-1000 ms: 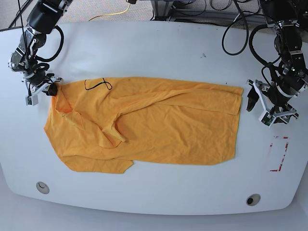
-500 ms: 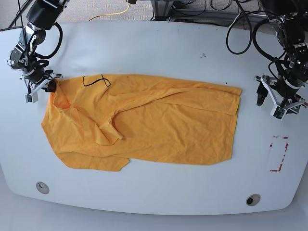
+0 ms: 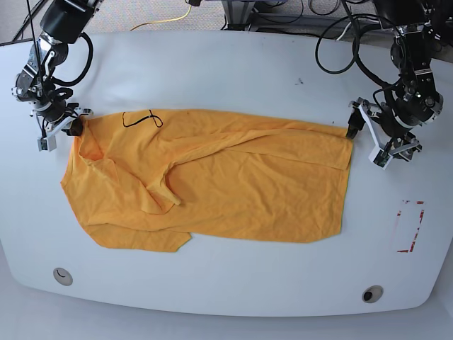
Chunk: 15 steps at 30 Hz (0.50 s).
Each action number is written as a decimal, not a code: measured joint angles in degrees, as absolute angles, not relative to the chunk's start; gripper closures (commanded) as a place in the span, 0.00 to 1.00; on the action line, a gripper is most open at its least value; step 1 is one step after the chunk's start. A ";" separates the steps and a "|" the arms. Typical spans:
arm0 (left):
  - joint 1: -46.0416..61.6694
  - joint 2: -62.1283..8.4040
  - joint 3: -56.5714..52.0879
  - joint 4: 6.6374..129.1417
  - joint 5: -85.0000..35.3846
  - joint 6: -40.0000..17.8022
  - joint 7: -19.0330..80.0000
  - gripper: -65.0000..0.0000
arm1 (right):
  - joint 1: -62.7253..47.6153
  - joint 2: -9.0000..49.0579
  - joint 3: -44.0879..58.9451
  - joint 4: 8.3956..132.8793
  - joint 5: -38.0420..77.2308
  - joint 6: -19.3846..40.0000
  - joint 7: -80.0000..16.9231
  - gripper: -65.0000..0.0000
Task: Layout the t-shirt on the table in an organized manner, then fold the t-shirt properly
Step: 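Pull the shirt with both grippers toward the robot, sliding it across the table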
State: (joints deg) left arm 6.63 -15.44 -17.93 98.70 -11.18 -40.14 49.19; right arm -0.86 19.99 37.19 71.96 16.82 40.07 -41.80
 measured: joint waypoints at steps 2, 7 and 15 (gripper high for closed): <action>6.09 -15.44 -17.65 97.34 -11.14 -40.14 49.25 0.21 | -0.86 19.99 37.19 71.96 16.82 40.05 -41.80 1.00; 4.29 -15.73 -15.88 93.43 -10.39 -39.92 48.25 0.21 | -0.86 19.99 37.19 71.96 16.84 40.05 -41.80 1.00; 4.34 -15.38 -11.77 89.97 -10.74 -39.97 44.53 0.21 | -0.84 19.99 37.19 71.96 16.84 40.05 -41.80 1.00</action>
